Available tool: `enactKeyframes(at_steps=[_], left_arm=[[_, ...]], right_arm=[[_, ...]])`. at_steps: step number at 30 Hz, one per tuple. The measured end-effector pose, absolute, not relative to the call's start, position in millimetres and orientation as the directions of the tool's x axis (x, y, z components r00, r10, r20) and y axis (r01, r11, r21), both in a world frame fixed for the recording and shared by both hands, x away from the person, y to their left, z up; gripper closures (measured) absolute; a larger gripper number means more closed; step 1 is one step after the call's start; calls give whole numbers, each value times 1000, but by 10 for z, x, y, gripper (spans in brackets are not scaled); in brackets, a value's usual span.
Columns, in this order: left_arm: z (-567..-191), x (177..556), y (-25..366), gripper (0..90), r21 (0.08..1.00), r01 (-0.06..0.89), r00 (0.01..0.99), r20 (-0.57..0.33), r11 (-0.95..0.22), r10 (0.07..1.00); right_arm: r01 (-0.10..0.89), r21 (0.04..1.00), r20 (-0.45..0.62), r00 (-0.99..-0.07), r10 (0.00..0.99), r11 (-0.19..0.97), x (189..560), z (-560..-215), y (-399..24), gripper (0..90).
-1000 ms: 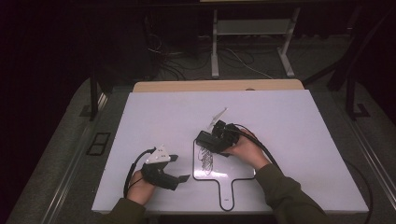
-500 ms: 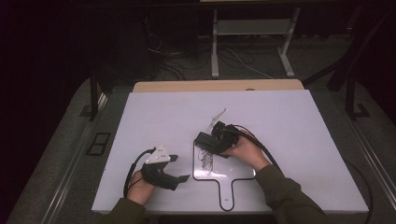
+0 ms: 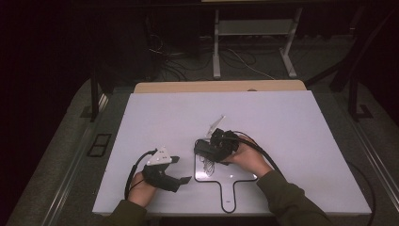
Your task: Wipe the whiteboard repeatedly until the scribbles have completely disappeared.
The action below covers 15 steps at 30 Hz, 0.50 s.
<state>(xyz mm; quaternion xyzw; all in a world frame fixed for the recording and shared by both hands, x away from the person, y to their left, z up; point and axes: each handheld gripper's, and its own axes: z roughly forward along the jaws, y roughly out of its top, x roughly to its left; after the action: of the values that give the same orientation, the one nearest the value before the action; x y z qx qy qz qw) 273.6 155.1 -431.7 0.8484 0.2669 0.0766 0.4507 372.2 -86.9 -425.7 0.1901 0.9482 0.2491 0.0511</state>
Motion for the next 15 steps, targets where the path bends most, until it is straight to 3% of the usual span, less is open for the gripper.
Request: enactKeyframes(at_steps=[15], left_arm=[[-4315,2735,1551,137,804,381,848,-106,-457,519]], right_arm=[[266,471,-5,-953,304,841,3437,-4240,-770,388]])
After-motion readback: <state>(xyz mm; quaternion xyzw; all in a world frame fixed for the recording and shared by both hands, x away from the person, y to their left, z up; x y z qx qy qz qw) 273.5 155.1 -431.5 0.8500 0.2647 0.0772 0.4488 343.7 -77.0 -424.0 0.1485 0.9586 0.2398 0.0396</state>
